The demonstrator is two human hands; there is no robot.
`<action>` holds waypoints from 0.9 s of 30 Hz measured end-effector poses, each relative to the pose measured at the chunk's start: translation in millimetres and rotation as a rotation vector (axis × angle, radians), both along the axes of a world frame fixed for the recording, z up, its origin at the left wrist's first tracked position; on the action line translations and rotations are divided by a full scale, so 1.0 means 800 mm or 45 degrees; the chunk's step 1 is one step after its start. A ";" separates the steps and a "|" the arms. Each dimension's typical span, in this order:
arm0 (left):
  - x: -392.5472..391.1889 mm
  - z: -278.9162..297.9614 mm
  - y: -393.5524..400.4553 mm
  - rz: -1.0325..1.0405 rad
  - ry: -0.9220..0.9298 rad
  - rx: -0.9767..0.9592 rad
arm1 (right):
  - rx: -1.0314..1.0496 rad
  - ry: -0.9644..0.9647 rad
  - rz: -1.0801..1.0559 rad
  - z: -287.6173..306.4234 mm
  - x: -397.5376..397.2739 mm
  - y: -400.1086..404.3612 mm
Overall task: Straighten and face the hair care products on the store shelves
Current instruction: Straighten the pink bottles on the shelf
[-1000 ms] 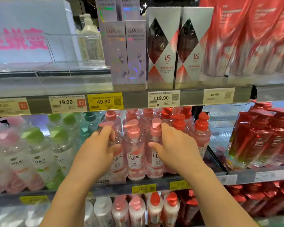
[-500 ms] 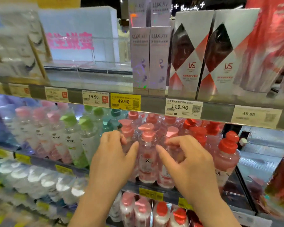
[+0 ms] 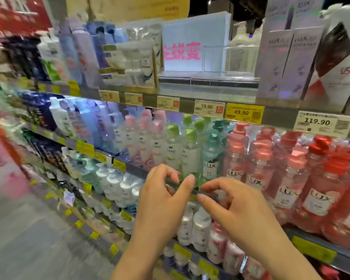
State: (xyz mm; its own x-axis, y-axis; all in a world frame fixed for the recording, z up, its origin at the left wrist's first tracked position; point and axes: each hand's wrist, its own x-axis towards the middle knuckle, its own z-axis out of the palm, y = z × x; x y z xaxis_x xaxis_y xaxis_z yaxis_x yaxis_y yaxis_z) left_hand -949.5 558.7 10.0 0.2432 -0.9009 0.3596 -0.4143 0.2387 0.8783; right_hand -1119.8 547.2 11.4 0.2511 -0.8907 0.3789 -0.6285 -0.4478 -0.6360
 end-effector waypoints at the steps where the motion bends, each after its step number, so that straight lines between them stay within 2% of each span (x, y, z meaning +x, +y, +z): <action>1: 0.020 -0.002 0.010 0.005 -0.008 0.000 | 0.013 -0.011 0.013 0.001 0.019 0.009; 9: 0.202 -0.016 0.094 0.150 0.035 0.046 | 0.079 0.009 0.194 -0.013 0.195 0.062; 16: 0.324 -0.019 0.131 0.235 0.051 0.065 | 0.137 -0.080 0.347 -0.018 0.318 0.081; 21: 0.379 -0.023 0.117 0.244 0.098 0.066 | 0.207 -0.137 0.324 -0.023 0.368 0.059; 27: 0.438 -0.034 0.054 0.223 0.124 0.044 | 0.235 -0.206 0.326 -0.034 0.425 -0.006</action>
